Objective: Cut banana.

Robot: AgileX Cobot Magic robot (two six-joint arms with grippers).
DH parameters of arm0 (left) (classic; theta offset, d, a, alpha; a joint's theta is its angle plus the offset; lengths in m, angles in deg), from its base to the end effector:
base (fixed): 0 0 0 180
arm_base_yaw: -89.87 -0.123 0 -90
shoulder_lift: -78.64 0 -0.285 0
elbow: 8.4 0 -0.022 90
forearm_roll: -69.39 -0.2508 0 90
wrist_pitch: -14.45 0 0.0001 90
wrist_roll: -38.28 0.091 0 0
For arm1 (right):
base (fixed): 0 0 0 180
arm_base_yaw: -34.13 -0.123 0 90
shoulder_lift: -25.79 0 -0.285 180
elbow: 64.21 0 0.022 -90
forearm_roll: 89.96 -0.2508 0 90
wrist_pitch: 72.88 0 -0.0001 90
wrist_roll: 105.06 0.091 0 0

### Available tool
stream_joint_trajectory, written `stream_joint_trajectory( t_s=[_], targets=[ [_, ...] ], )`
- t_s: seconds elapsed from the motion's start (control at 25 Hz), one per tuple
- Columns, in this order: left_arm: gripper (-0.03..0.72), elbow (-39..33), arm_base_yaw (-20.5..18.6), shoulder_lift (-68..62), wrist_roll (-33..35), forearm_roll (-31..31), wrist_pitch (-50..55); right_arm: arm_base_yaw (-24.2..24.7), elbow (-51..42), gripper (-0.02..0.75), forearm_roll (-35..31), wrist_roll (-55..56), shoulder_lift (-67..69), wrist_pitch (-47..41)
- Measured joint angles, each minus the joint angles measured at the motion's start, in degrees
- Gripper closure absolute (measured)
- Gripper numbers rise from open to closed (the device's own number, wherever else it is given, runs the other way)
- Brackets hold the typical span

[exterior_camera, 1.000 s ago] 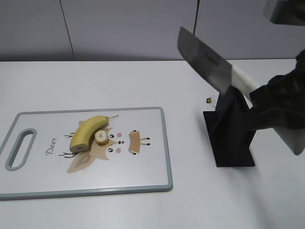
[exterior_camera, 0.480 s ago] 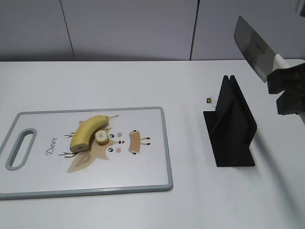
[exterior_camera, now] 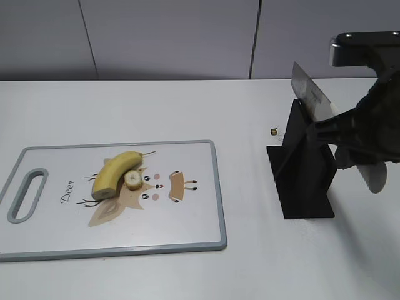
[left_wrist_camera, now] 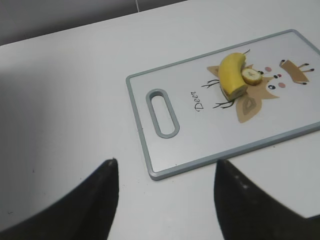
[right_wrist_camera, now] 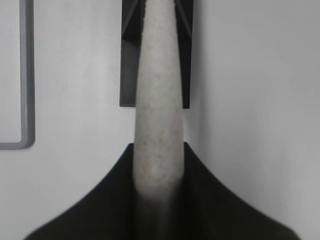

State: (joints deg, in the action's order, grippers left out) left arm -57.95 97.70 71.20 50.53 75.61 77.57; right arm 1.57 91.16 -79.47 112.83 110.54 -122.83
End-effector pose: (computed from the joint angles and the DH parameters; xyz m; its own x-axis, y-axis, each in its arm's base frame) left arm -0.0070 -0.0079 0.2696 -0.4525 0.2268 -0.8625 0.2967 0.9503 0.0943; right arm 0.2177 0.1240 0.2603 -0.9265 0.0152 -0.3760 -0.0141 0.9971 0.0750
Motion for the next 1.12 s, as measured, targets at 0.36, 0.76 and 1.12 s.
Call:
stream_joint_trajectory(
  t_s=[0.36, 0.76, 1.12],
  targets=[
    [0.099, 0.00, 0.00, 0.00, 0.00, 0.00, 0.00, 0.00, -0.06, 0.577, 0.66, 0.43, 3.23, 0.92],
    [0.099, 0.00, 0.00, 0.00, 0.00, -0.16, 0.00, 0.00, -0.06, 0.573, -2.09, 0.77, 6.60, 1.42],
    [0.099, 0.00, 0.00, 0.00, 0.00, -1.46, 0.00, 0.00, -0.06, 0.158, -1.61, 0.61, 6.60, 2.14]
  ],
)
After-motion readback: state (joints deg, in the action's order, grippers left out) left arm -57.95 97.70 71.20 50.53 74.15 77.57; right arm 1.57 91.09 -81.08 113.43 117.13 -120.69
